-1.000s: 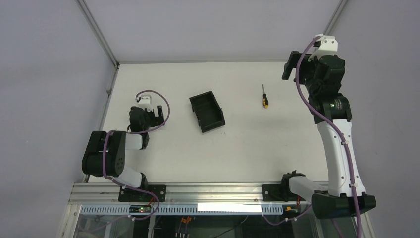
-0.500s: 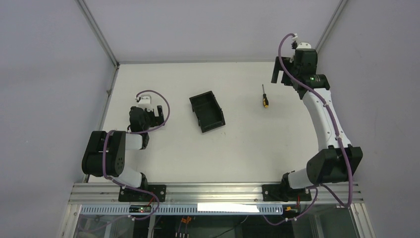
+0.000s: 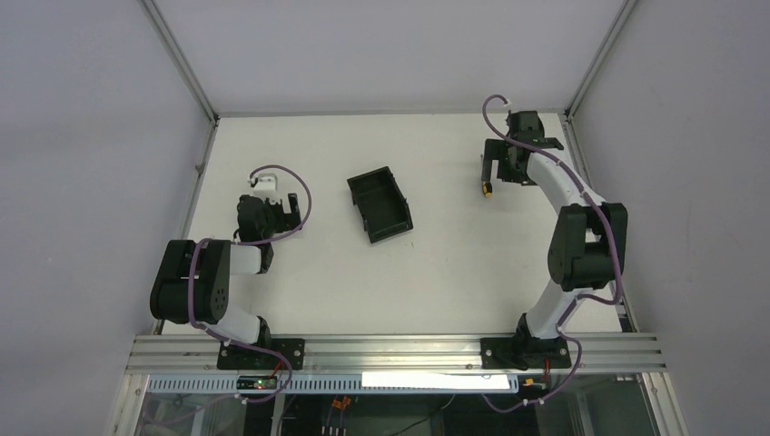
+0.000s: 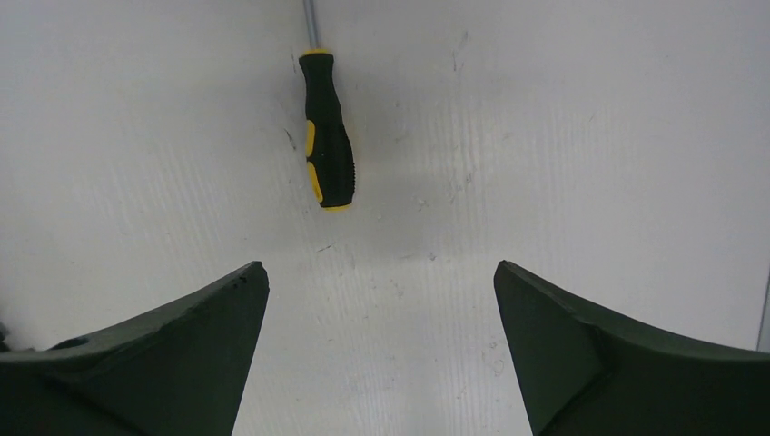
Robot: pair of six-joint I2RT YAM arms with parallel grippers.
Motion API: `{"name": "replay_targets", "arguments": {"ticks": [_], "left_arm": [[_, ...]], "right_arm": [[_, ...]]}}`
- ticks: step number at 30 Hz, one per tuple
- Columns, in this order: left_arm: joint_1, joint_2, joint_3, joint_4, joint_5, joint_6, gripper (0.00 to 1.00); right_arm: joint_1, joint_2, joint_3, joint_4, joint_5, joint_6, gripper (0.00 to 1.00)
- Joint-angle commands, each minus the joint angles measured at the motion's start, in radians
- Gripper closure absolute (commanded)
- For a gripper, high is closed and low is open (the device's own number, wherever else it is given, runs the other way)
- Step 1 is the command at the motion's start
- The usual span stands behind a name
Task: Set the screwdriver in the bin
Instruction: Pick up the screwdriver from the center of the board.
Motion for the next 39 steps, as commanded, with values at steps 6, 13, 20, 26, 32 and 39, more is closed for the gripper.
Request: {"name": "replay_targets", "arguments": {"ticks": [6,13,20,26,32,39], "left_arm": [[-0.009,-0.021,0.000,0.029,-0.021,-0.004,0.01],[-0.009,-0.020,0.000,0.029,-0.021,-0.004,0.01],[-0.009,-0.020,0.000,0.029,-0.021,-0.004,0.01],[-0.009,-0.020,0.000,0.029,-0.022,-0.004,0.01],[-0.009,-0.020,0.000,0.029,-0.021,-0.004,0.01],[-0.009,-0.020,0.000,0.029,-0.021,-0.004,0.01]], "right_arm": [[-0.005,0.147,-0.045,0.076,0.000,0.030,0.03],[-0.005,0.212,-0.041,0.111,-0.007,0.029,0.07],[-0.005,0.284,0.035,0.090,-0.021,0.022,0.19],[-0.004,0.318,0.065,0.093,-0.031,0.022,0.33],[-0.001,0.356,0.110,0.090,-0.048,0.011,0.38],[0.012,0.387,0.160,0.069,-0.045,-0.011,0.59]]}}
